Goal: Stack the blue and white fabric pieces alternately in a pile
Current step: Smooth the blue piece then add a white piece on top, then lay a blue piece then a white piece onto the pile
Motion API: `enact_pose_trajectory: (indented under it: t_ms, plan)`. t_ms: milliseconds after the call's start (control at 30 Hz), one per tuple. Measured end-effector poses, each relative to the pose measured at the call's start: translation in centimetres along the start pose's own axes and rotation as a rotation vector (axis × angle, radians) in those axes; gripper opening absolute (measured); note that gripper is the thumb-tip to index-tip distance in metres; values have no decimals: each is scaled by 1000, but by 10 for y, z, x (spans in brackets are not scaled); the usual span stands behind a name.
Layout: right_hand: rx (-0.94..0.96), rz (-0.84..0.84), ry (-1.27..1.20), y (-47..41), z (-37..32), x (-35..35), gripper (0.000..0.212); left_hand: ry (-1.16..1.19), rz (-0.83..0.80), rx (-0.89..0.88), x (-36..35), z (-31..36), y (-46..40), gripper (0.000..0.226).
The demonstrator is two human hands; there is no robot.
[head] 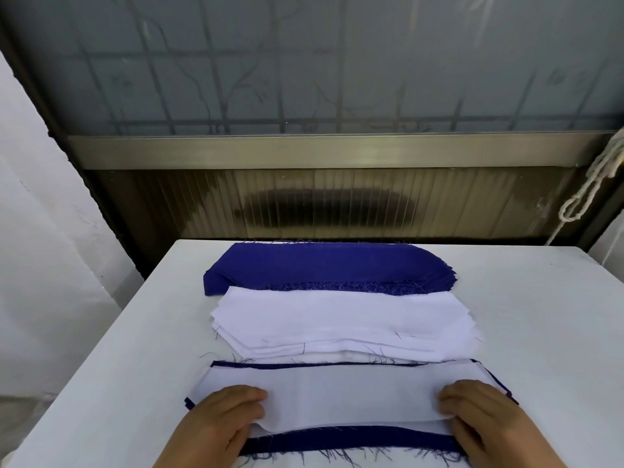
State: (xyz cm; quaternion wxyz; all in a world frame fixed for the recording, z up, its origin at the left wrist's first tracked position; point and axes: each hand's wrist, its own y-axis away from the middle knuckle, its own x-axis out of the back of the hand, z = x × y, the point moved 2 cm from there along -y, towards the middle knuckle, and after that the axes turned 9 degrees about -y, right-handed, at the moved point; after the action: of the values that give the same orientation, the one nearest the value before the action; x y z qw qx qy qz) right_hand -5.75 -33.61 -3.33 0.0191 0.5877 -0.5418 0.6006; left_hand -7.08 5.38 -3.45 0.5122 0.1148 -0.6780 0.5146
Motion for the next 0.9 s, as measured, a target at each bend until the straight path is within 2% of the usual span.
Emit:
enact_pose_trajectory:
  t_ms: [167, 333, 500, 667, 833, 900]
  plan:
    - [-25, -6, -10, -5, -8, 3, 48, 49, -33, 34, -4, -3, 5, 59]
    - [-115, -28, 4, -9, -6, 9, 31, 126, -96, 123, 1, -4, 5, 46]
    - [-185, -13, 125, -9, 7, 10, 29, 42, -14, 132, 11, -16, -4, 51]
    - [-276, 43, 275, -21, 14, 11, 31, -70, 42, 262, 7, -37, -10, 59]
    - [-378, -33, 262, -43, 22, 6, 37, -77, -25, 305, -3, -49, -34, 52]
    - [-370, -25, 197, -60, 25, 2, 29, -85, -42, 309, -9, -48, -55, 40]
